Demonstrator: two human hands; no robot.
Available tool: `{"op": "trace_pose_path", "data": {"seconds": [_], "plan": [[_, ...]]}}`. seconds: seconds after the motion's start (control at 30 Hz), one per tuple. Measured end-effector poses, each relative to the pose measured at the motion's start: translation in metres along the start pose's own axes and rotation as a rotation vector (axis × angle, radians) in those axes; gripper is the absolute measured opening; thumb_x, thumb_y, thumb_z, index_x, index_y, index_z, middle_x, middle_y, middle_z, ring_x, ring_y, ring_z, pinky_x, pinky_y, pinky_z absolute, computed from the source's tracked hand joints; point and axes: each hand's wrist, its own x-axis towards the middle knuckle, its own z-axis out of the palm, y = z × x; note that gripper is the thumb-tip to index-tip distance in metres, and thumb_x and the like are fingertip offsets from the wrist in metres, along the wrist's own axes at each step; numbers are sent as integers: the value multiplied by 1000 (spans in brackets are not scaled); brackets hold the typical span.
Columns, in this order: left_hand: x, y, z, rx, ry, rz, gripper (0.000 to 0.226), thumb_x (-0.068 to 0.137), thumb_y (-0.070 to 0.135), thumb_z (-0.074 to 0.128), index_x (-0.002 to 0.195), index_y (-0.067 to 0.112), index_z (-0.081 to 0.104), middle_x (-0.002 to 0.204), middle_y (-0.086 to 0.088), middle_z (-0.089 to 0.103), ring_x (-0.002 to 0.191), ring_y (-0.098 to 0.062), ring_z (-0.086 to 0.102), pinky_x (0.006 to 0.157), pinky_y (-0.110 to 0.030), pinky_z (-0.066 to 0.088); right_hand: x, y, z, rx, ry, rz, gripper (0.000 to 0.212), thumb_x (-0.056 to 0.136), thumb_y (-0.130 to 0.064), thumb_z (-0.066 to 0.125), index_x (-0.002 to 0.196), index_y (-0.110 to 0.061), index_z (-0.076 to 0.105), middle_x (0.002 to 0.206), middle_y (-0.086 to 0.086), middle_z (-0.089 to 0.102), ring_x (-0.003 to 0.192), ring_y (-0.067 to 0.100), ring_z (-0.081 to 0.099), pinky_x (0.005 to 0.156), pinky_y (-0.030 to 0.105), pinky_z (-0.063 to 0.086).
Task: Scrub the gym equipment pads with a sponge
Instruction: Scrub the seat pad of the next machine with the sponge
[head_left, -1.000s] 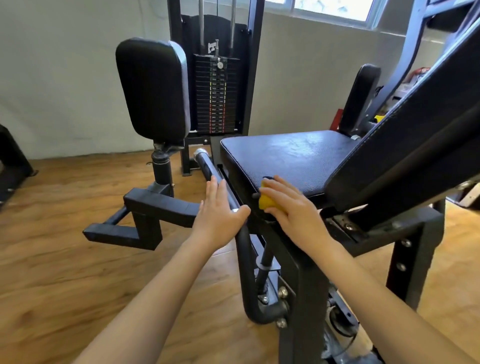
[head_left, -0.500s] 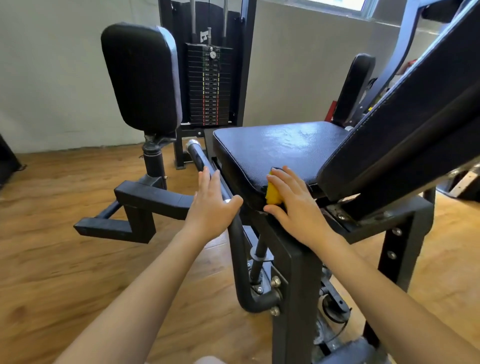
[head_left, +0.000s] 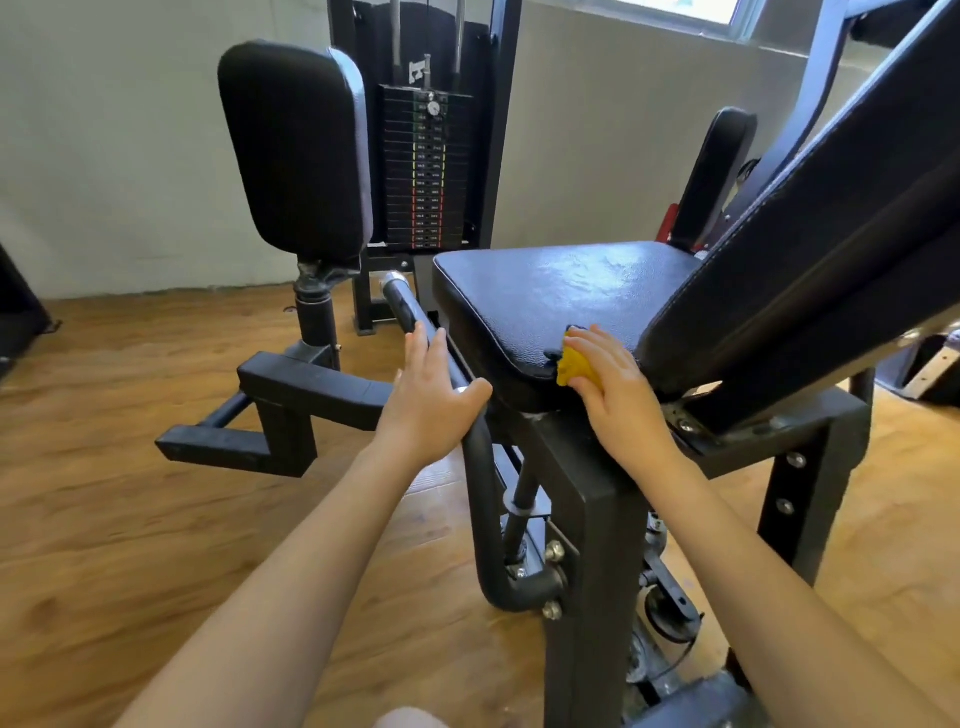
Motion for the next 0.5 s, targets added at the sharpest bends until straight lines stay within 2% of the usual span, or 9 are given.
{"op": "trace_pose_path", "data": {"seconds": [0.1, 0.23, 0.37, 0.43, 0.5], "plan": [[1, -1, 2, -17, -11, -7, 80, 93, 34, 50, 152, 14, 1, 159, 0, -15, 147, -26, -5, 116, -46, 16, 4, -4, 2, -43, -46, -5, 41, 92, -8, 54, 132, -10, 49, 142, 5, 44, 139, 21, 28, 113, 28, 16], [-1, 6, -1, -38, -16, -42, 83, 93, 32, 52, 152, 15, -2, 159, 1, -17, 146, -18, -12, 118, -41, 8, 8, -21, 2, -80, -139, -62, 42, 89, -9, 58, 131, -8, 51, 140, 6, 47, 138, 24, 30, 113, 35, 21], [-6, 19, -12, 29, -87, -105, 86, 93, 32, 53, 152, 11, -6, 158, -2, -21, 144, -14, -17, 120, -37, 1, 10, -53, 19, -142, -194, -75, 44, 83, -5, 65, 126, -6, 55, 135, 10, 52, 135, 26, 33, 108, 41, 27], [-5, 26, -20, 147, -140, -121, 85, 95, 38, 49, 151, 9, -7, 157, -5, -21, 144, -15, -17, 119, -35, -2, 16, -63, 13, -73, -248, 39, 43, 86, -5, 61, 128, -9, 53, 139, 4, 48, 136, 15, 23, 109, 35, 25], [-3, 32, -32, 312, -218, -126, 81, 97, 44, 39, 151, 7, -8, 157, -8, -21, 145, -18, -15, 117, -32, -3, 27, -73, -2, 136, -340, 266, 42, 92, -8, 52, 134, -14, 47, 143, -4, 41, 137, 5, 17, 112, 27, 20]]}}
